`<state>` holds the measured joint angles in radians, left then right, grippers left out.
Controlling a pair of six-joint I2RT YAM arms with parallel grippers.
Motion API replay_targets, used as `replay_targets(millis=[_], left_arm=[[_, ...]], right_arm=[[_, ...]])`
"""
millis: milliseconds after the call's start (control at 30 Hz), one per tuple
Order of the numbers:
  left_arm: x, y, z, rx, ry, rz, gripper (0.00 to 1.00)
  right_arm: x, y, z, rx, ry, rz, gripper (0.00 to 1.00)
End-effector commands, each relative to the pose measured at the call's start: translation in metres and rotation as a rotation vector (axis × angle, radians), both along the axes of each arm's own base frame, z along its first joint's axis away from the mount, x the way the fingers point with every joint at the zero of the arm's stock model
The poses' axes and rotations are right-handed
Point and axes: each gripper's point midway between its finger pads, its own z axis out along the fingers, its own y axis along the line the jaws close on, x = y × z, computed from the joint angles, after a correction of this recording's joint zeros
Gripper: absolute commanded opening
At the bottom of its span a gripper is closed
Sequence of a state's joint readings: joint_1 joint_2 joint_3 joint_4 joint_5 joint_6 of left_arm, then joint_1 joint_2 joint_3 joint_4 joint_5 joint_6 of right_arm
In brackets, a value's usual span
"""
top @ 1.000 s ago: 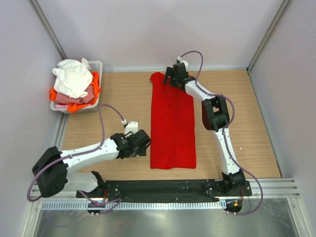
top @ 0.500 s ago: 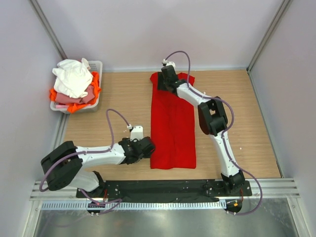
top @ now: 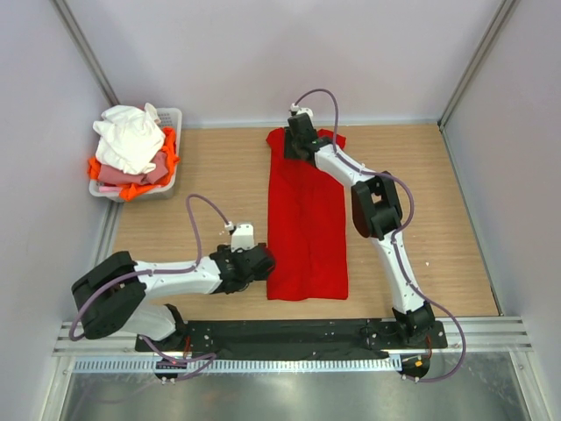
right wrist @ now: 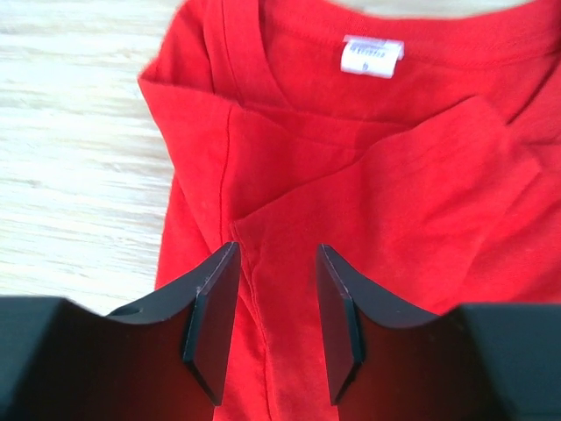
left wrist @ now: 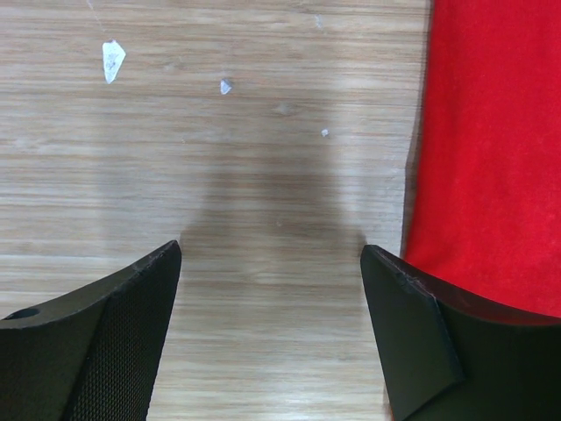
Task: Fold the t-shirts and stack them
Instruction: Fold the tshirt
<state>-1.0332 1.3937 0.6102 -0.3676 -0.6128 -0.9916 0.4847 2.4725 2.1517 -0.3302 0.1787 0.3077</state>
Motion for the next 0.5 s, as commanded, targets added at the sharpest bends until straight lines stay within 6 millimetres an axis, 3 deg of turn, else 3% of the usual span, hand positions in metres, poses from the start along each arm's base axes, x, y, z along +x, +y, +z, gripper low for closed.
replay_targets(millis=[0,267,467], left_arm=[[0.002,0.007,0.007,-0.050,-0.061,0.035,0.84],[-0.003,0.020,0.017,-0.169,-0.139,0.056,0.85],[-0.003,0.020,0.016,-0.161,-0.134,0.055,0.86]], right_arm=[[0.002,0.010,0.005,0.011,-0.003,0.040,0.46],[-0.006,0.013,-0.004,0.004,0.031,0.063,0.42],[-0.005,0.012,-0.005,0.000,0.034,0.054,0.29]])
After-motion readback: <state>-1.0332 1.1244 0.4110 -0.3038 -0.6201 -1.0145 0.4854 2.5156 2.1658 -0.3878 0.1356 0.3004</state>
